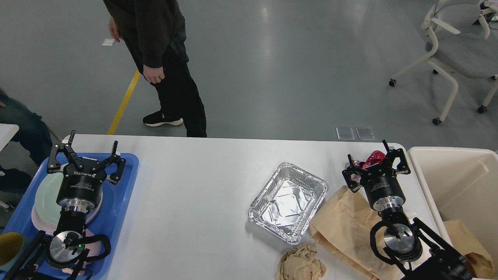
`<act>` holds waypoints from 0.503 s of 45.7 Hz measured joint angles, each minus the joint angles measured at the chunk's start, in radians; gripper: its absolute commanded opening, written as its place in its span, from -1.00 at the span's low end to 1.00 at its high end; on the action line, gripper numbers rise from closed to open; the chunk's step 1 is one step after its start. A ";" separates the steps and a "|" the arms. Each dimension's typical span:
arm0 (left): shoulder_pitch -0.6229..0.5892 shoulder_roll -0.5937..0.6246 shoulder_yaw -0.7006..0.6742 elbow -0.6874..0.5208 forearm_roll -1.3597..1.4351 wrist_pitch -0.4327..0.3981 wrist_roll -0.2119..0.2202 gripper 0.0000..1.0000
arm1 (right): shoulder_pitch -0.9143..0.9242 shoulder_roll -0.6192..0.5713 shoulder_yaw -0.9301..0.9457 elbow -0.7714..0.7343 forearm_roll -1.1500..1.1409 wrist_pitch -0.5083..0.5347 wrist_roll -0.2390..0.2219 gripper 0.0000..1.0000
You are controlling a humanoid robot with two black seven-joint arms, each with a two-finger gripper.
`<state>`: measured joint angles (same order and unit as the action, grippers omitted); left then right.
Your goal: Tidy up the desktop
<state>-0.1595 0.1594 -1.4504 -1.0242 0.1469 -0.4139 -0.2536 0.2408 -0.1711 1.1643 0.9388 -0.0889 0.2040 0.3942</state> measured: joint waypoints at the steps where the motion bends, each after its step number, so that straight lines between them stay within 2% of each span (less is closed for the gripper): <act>1: -0.009 -0.001 0.000 0.007 0.000 0.000 0.001 0.93 | 0.000 0.000 0.000 0.000 0.000 0.000 0.000 1.00; 23: -0.055 -0.022 0.019 0.083 0.000 0.001 -0.001 0.93 | 0.002 0.001 0.000 -0.002 0.000 0.000 0.000 1.00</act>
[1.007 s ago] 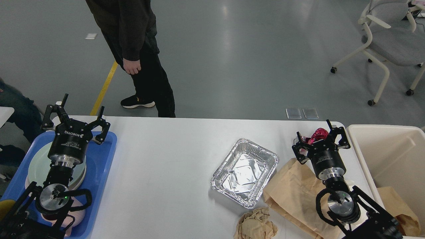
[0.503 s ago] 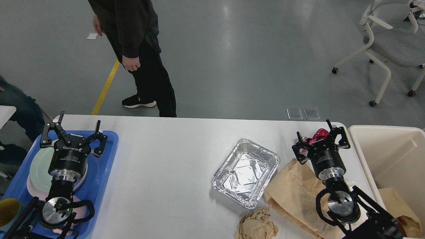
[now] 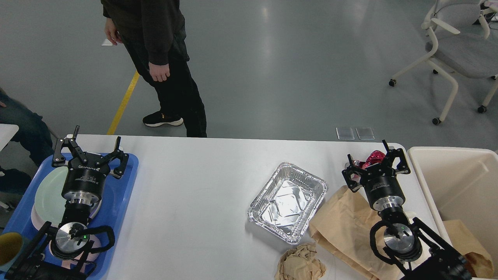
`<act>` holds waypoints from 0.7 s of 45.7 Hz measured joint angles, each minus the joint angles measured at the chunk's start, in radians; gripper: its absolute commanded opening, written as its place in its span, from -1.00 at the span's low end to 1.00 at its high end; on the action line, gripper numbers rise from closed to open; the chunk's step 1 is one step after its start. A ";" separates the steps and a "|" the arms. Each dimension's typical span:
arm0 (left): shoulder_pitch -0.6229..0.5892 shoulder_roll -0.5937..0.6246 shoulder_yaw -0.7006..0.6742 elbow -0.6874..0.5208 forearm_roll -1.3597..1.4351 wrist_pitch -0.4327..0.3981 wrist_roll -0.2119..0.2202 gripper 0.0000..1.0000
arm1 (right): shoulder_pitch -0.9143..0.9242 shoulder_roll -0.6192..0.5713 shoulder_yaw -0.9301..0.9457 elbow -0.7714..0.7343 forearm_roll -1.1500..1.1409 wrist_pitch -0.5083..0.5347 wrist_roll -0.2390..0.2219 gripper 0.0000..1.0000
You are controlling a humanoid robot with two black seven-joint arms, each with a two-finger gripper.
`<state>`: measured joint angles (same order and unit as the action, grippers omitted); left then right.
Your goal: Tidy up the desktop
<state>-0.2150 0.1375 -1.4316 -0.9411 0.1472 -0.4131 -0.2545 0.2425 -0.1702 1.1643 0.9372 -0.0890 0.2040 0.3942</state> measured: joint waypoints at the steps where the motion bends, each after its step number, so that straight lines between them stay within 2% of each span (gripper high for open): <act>1: -0.004 -0.004 0.001 0.005 0.000 0.000 0.000 0.93 | 0.000 0.000 0.000 0.000 0.000 0.000 0.000 1.00; 13: -0.050 -0.027 0.041 0.055 0.016 -0.001 0.000 0.93 | 0.000 0.000 0.000 0.000 0.000 0.000 0.000 1.00; 32: -0.063 -0.022 0.069 0.069 0.002 -0.007 0.006 0.93 | 0.000 0.000 0.000 0.000 0.000 0.000 0.000 1.00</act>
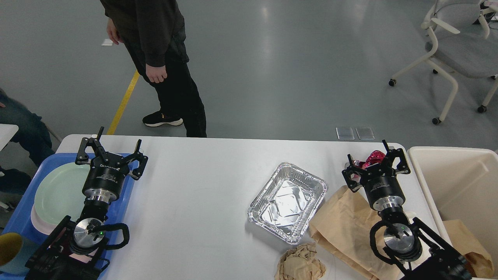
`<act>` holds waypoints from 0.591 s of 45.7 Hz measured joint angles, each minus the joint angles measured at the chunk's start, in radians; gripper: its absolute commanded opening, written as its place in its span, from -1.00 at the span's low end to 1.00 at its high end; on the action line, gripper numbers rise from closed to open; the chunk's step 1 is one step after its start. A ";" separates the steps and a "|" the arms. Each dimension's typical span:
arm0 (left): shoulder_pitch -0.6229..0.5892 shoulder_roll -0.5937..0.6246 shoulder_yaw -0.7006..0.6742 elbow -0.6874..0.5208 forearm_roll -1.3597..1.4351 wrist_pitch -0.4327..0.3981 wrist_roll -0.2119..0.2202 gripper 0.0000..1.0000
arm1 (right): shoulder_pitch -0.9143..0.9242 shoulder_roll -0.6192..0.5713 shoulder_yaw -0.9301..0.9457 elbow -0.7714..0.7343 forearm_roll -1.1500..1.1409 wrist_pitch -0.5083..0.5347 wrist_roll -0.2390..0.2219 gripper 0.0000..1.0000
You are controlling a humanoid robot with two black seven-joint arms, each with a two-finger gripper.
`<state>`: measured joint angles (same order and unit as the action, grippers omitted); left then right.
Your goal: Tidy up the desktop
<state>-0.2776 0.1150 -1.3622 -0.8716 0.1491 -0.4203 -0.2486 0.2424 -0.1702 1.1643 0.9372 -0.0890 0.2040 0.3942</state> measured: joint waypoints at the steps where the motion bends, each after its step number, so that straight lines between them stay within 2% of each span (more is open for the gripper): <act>1: 0.000 0.000 0.000 0.000 0.000 0.000 0.000 0.93 | 0.000 0.000 0.000 0.000 0.000 0.000 0.000 1.00; 27: 0.000 0.000 0.005 0.000 0.000 -0.002 -0.008 0.93 | 0.000 0.000 0.000 0.000 0.000 0.000 0.000 1.00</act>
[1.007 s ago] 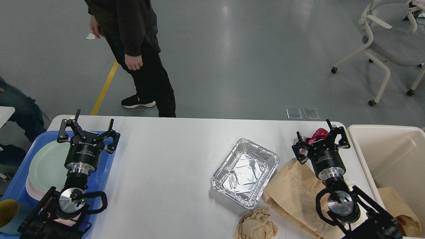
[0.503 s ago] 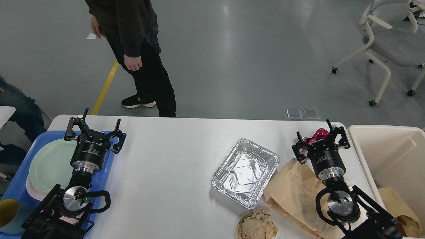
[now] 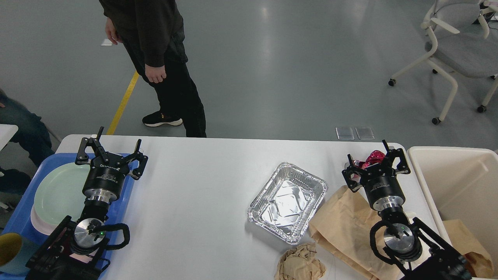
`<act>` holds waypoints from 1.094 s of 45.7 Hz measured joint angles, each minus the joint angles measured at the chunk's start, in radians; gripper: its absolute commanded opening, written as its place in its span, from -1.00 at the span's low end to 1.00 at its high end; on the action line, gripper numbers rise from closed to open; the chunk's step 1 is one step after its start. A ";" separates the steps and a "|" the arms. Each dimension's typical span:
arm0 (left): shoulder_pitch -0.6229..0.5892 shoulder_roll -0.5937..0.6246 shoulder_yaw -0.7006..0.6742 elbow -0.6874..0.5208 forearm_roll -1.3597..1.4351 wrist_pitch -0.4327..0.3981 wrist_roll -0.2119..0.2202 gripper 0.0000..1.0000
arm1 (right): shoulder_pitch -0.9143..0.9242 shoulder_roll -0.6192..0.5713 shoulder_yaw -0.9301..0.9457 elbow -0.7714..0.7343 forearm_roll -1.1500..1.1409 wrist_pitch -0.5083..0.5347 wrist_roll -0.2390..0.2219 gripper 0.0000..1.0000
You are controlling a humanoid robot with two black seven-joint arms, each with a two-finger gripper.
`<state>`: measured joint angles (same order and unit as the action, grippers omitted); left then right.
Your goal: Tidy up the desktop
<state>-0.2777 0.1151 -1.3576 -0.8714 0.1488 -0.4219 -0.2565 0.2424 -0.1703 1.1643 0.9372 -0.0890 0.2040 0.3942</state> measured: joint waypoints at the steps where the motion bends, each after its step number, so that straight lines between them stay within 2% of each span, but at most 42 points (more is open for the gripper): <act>1: 0.000 0.000 0.000 0.000 0.000 0.000 0.000 0.93 | 0.000 0.000 0.000 0.000 0.000 0.000 0.000 1.00; 32: 0.000 0.000 0.000 0.000 0.000 0.000 0.000 0.93 | 0.000 0.000 0.003 0.000 0.008 0.000 0.000 1.00; 41: 0.000 0.000 0.000 0.000 0.000 0.000 0.000 0.93 | 0.025 -0.042 0.015 -0.008 0.038 -0.005 -0.021 1.00; 50: 0.000 0.000 0.000 0.000 0.000 0.000 0.000 0.93 | 0.034 -0.125 0.014 0.003 0.109 0.009 -0.069 1.00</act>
<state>-0.2777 0.1151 -1.3575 -0.8716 0.1488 -0.4219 -0.2565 0.2761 -0.2954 1.1780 0.9406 0.0196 0.2130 0.3254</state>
